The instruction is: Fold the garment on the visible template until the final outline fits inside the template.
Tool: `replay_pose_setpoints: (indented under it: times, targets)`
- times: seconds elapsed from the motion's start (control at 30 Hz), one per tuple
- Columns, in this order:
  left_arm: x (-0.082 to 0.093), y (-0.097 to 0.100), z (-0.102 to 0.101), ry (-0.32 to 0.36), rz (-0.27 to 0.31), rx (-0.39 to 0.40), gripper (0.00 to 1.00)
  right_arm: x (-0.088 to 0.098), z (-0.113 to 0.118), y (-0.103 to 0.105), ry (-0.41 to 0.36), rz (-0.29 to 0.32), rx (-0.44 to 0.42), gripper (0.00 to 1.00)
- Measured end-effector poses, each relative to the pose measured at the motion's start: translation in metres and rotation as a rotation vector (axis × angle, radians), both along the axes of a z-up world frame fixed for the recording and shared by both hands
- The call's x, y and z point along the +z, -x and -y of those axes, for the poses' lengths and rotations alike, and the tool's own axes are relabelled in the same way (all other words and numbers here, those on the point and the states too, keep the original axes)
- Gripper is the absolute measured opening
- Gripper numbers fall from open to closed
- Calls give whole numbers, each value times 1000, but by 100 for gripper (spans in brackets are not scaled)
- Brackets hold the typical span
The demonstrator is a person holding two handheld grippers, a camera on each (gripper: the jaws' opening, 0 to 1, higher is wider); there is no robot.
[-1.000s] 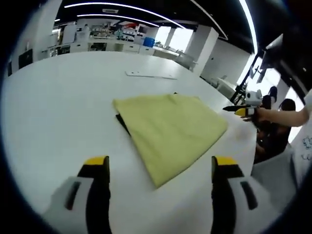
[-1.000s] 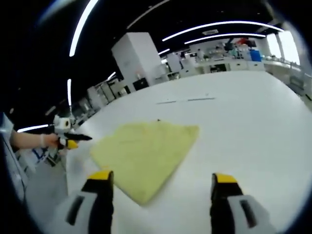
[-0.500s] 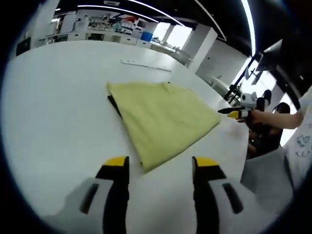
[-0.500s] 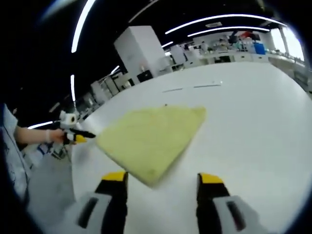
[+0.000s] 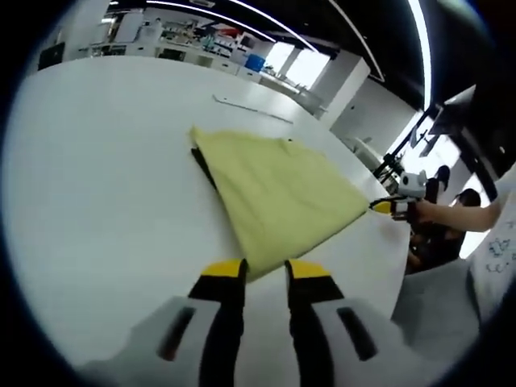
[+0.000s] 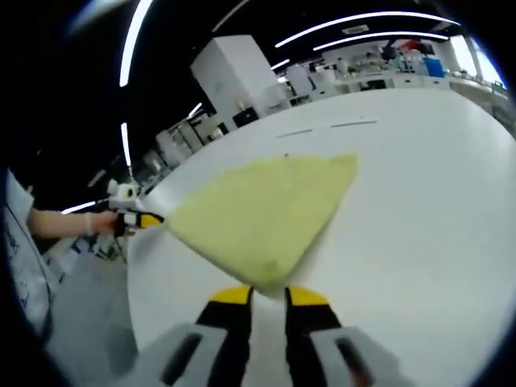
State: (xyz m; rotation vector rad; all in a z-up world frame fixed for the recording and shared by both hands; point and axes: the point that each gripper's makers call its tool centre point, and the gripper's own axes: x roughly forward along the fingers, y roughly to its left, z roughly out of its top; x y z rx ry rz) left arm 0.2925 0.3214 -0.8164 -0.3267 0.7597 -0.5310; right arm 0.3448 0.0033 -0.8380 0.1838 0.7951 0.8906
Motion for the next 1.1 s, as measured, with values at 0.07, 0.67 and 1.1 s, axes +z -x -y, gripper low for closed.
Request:
replay_pose_setpoints:
  times: [0.07,0.67,1.1]
  targets:
    - [-2,-1,-5,7,-6,6,12,-2,-1,0,-2,-4,-1,4]
    - [-12,-6,-18,11,-12,19,0,5,1,2,-26,-9,26,0]
    - [-13,14,-9,13,-41,3,0,0,20,18,52,3,93,0]
